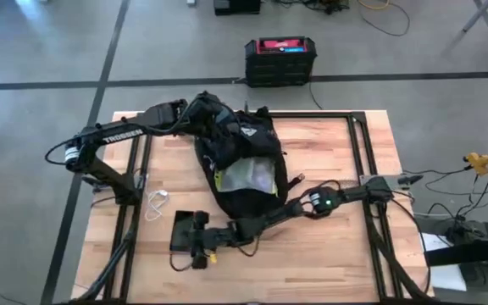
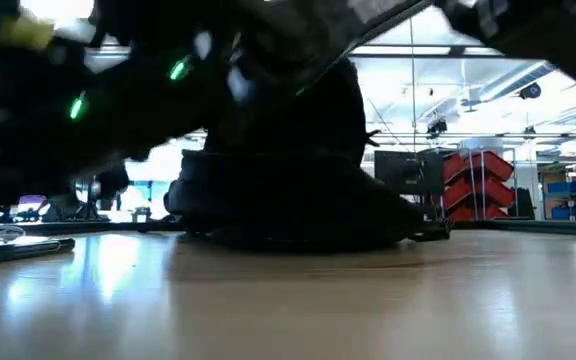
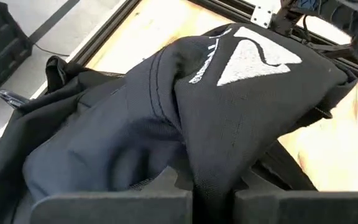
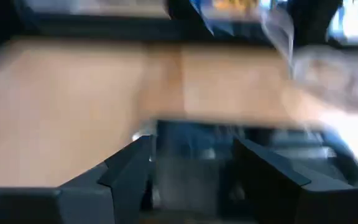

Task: Unpack backpack
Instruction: Put the black phone into the black backpack

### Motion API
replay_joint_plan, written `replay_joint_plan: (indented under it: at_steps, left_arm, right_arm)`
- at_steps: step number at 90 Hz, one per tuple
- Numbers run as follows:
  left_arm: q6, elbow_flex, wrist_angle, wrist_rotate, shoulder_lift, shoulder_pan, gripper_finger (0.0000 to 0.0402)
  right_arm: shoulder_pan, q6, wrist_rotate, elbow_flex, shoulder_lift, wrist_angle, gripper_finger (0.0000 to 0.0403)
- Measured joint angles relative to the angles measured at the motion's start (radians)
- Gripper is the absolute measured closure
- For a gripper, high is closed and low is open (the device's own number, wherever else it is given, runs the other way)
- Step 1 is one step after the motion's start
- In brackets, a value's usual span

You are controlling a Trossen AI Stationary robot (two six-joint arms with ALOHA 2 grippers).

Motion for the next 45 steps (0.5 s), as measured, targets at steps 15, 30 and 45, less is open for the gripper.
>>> replay_joint_plan:
  at_steps: [15,30,45]
  left_arm:
    - [-0.02,-0.002,-0.028,-0.013,0.0,0.0,0.0402]
    - [-0.022,-0.002,-0.061,-0.016,0.0,0.0,0.0402]
    - [-0.024,-0.002,-0.108,-0.016,0.0,-0.006,0.0402]
  right_arm:
    - [0.013,0.019,-0.006,0.11,0.008,-0.347,0.0209]
    - [0.073,-0.017,0.008,0.113,-0.068,-0.765,0.0215]
    - [0.138,0.086,0.028,0.073,-0.164,-1.168,0.0211]
